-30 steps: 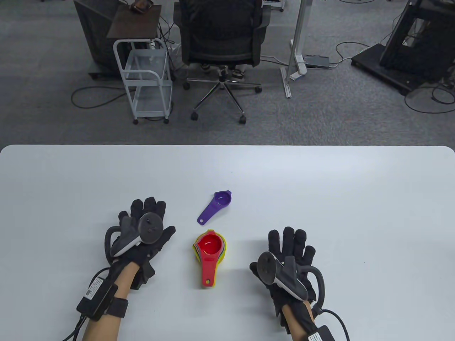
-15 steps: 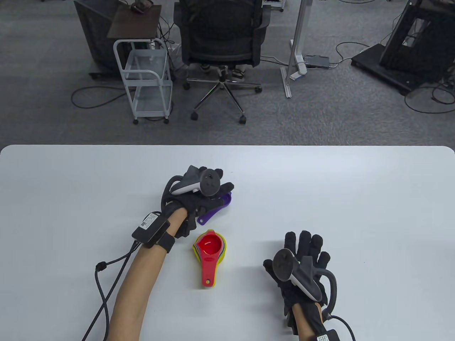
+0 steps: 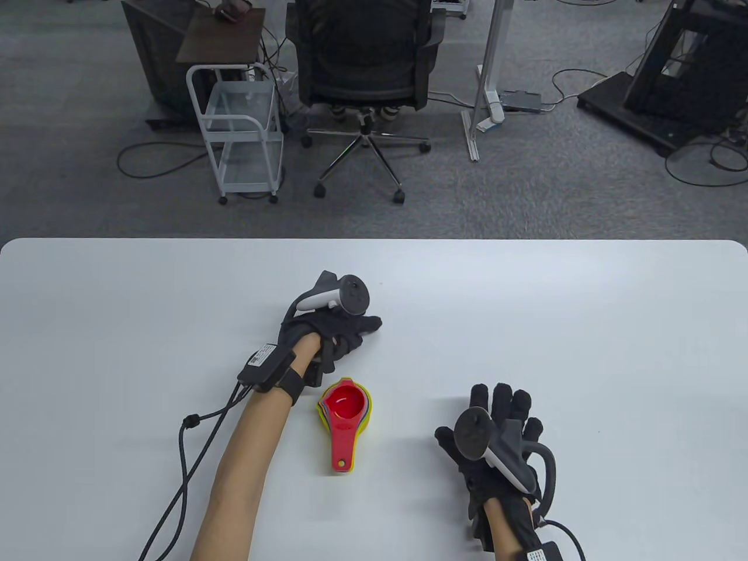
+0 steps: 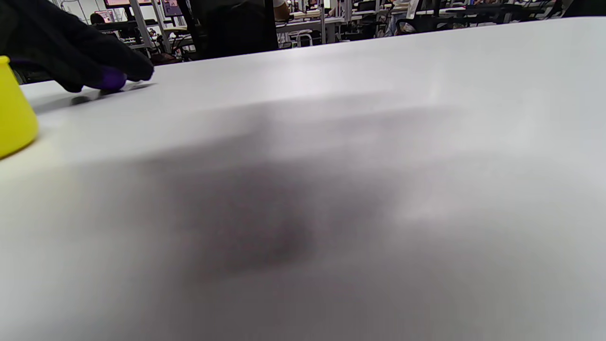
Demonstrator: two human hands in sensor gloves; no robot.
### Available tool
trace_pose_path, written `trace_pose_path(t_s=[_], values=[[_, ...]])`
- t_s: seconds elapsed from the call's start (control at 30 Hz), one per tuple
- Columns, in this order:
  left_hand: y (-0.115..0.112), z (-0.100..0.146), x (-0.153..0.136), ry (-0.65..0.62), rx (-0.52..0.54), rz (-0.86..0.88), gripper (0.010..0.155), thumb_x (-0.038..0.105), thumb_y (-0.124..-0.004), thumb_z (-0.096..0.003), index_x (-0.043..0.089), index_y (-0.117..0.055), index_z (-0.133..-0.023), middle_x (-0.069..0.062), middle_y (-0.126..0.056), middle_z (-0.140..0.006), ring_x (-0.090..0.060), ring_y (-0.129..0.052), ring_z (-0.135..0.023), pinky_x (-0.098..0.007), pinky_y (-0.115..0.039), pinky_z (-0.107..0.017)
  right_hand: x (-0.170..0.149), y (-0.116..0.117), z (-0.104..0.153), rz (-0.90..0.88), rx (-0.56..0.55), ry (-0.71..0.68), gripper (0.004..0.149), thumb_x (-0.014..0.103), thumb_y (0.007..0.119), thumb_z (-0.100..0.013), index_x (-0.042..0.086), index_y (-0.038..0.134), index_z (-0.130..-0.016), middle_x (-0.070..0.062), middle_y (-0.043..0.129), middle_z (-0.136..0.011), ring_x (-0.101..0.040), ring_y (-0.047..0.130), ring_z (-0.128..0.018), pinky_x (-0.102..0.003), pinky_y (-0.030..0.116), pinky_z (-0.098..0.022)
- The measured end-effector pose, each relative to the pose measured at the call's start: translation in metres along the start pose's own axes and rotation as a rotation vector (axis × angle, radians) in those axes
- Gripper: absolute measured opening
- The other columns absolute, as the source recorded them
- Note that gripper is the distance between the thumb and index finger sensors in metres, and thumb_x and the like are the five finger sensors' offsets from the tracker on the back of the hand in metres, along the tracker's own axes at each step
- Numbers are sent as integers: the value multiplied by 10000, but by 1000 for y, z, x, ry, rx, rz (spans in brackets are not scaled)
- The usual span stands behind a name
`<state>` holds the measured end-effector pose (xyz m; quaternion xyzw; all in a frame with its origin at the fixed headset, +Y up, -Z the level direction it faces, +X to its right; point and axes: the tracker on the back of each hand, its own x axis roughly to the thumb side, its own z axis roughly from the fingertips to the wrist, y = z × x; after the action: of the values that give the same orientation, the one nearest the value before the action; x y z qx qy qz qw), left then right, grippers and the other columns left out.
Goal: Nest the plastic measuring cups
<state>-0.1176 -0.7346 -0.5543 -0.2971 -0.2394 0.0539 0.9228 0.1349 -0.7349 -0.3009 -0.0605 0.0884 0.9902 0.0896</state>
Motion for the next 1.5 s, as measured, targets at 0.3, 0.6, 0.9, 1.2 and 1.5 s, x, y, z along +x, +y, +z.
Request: trace_pose_path(t_s=[0.3, 0.6, 0.9, 1.2, 1.5], values=[[-10, 96, 25, -56, 278, 166, 645, 313, -624, -606, 189, -324, -1164, -328, -210, -1181, -575, -324, -962, -667, -394, -688, -3, 1, -4, -10, 10, 28, 958, 668, 460, -508, 65, 105, -1162, -390, 50, -1170, -636, 62, -985, -789, 200, -679], [-69, 148, 73, 83, 402, 98, 658, 295, -599, -608, 149, -286, -1169, -380, -166, -1145, -601, -279, -938, -710, -330, -664, -2, 1, -7, -10, 42, 17, 968, 669, 458, -511, 52, 92, -1160, -395, 32, -1166, -639, 44, -978, -790, 184, -677], [-97, 158, 106, 150, 515, 92, 668, 318, -599, -612, 133, -280, -1169, -383, -161, -1131, -602, -282, -922, -732, -296, -645, 1, 0, -8, -20, 58, -5, 971, 668, 458, -517, 40, 90, -1160, -404, 27, -1161, -645, 34, -972, -792, 173, -671], [-111, 145, 106, 181, 488, 30, 680, 351, -575, -614, 124, -250, -1167, -386, -162, -1130, -603, -283, -926, -754, -256, -627, 1, 2, -8, -22, 72, -9, 976, 666, 455, -519, 25, 90, -1158, -413, 30, -1156, -653, 35, -963, -796, 168, -660], [-115, 143, 106, 170, 444, 34, 681, 368, -538, -614, 108, -238, -1167, -403, -124, -1123, -633, -221, -933, -764, -270, -628, 0, 4, -6, -40, 100, -2, 978, 663, 456, -520, 13, 92, -1155, -428, 31, -1148, -663, 37, -954, -800, 170, -651]])
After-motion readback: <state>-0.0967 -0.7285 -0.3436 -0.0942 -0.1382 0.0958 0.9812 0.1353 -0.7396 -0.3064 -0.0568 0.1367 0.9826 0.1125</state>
